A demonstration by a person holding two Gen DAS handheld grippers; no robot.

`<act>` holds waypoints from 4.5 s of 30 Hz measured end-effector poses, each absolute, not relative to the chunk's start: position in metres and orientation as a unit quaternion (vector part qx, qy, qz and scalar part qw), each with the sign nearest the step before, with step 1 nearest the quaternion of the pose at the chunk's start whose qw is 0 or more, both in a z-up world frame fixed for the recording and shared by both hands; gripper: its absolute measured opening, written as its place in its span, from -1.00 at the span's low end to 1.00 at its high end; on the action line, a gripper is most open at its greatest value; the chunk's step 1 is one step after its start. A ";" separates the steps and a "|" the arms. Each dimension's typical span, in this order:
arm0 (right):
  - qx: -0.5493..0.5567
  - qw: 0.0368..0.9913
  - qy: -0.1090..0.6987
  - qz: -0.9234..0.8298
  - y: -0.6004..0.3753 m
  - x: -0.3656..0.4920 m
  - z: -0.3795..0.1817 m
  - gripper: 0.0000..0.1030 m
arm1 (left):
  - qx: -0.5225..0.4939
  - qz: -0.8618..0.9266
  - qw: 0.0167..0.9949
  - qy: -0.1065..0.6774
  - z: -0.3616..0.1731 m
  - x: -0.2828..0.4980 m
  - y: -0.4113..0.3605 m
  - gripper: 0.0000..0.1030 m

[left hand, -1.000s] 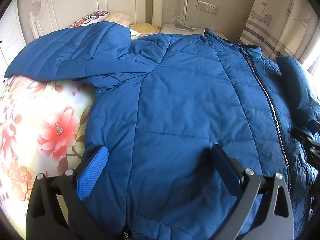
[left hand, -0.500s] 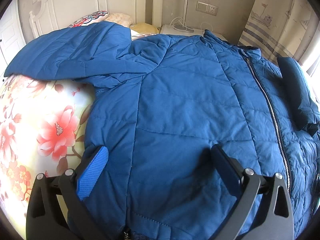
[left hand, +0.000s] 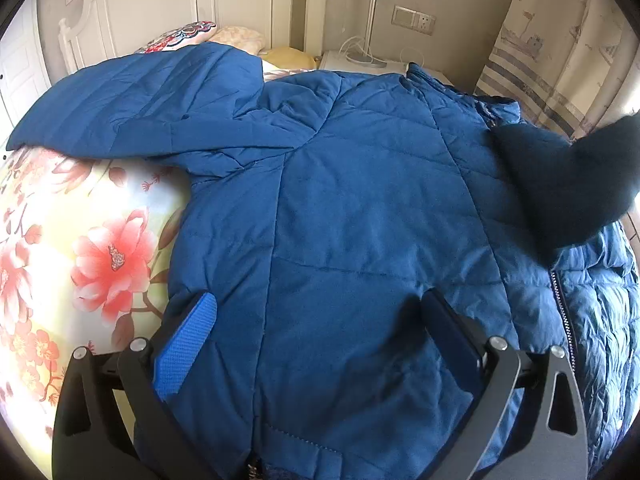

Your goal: Fold large clothes

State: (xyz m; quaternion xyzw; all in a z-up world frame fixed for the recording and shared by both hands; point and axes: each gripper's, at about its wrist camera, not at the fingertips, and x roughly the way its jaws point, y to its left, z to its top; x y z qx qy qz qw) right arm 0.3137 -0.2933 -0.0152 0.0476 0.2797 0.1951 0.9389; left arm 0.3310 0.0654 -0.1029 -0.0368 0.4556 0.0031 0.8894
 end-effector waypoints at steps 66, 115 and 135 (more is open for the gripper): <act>0.270 0.905 0.326 -0.046 -0.448 0.250 -0.097 0.03 | -0.395 -0.143 0.830 0.367 -0.133 0.362 0.094 -0.39; 0.071 0.884 0.456 -0.073 -0.397 0.374 -0.106 0.21 | -0.325 -0.137 0.857 0.375 -0.122 0.348 0.089 -0.50; 0.038 0.909 0.409 -0.065 -0.352 0.369 -0.083 0.59 | -0.226 -0.030 0.952 0.203 -0.067 0.301 0.084 0.21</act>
